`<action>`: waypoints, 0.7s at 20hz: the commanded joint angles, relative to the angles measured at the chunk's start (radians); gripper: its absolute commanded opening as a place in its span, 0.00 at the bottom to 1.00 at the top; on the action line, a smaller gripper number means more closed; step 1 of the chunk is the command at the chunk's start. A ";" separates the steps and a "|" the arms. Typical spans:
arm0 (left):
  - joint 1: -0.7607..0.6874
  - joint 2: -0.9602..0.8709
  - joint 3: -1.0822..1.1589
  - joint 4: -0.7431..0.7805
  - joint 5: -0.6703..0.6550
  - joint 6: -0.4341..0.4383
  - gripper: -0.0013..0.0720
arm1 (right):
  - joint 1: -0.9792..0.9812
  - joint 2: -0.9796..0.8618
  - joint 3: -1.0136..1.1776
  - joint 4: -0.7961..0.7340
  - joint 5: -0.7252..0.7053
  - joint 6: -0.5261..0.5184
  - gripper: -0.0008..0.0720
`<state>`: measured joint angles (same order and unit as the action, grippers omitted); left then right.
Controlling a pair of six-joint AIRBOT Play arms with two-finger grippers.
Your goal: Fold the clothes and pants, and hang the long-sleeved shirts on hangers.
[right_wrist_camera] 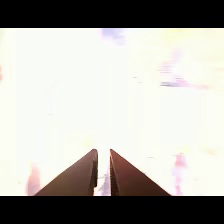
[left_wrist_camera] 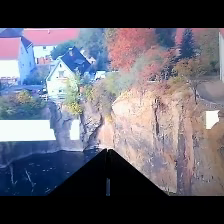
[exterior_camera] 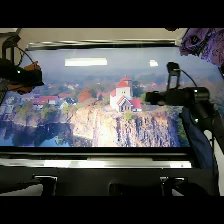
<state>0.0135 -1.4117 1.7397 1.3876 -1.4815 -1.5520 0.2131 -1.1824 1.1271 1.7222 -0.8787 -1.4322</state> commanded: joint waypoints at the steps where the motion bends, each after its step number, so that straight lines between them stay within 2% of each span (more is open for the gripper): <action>1: -0.015 0.100 -0.145 0.061 0.107 0.004 0.04 | 0.077 -0.008 0.002 -0.010 0.024 -0.005 0.16; 3: -0.015 0.113 -0.151 0.064 0.106 0.005 0.04 | 0.077 -0.008 0.002 -0.044 0.025 -0.005 0.16; 5: -0.015 0.116 -0.151 0.064 0.052 0.005 0.04 | 0.077 -0.008 0.002 -0.082 0.010 -0.004 0.16; 14: -0.015 0.113 -0.151 0.064 0.050 0.005 0.04 | 0.077 -0.008 0.002 -0.085 0.016 -0.004 0.16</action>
<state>-0.0010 -1.2999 1.5898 1.4498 -1.4296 -1.5478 0.2890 -1.1896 1.1278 1.6417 -0.8635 -1.4368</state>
